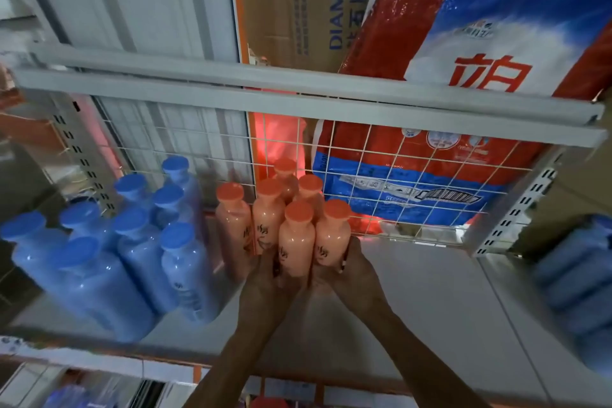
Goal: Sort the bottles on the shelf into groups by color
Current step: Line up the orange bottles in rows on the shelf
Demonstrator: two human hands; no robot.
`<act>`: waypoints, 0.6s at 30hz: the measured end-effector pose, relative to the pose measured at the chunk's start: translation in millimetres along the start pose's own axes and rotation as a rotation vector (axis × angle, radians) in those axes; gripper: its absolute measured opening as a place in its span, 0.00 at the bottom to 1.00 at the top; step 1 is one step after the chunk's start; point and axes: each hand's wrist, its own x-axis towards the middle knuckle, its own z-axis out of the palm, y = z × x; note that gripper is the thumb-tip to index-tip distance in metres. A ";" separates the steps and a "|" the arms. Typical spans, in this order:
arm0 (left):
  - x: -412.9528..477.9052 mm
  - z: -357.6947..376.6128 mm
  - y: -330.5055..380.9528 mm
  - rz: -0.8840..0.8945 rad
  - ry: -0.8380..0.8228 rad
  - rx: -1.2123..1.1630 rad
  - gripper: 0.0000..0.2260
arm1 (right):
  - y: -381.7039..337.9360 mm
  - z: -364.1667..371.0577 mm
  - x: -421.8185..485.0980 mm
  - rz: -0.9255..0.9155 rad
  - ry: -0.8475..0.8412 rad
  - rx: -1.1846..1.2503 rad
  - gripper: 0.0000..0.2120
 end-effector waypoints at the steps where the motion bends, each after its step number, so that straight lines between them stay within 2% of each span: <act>1: -1.8 1.7 1.3 -0.023 0.001 -0.001 0.24 | 3.0 -3.3 0.2 -0.012 -0.021 -0.012 0.28; 6: -10.2 14.2 4.2 0.003 0.044 0.019 0.21 | 12.4 -29.5 -2.8 -0.040 -0.063 -0.090 0.29; 9: -4.5 21.4 3.9 0.049 0.066 0.032 0.31 | 20.5 -46.0 -0.8 -0.025 -0.076 -0.113 0.27; 11: -4.8 26.4 8.0 0.055 0.030 0.046 0.35 | 25.9 -56.7 2.2 -0.026 -0.080 -0.119 0.28; 14: -5.2 36.9 17.3 0.037 -0.042 0.023 0.37 | 32.1 -72.1 7.0 -0.012 -0.097 -0.081 0.28; 18: -0.4 50.3 27.9 0.020 -0.100 -0.021 0.35 | 41.7 -85.6 11.6 0.000 -0.142 -0.071 0.33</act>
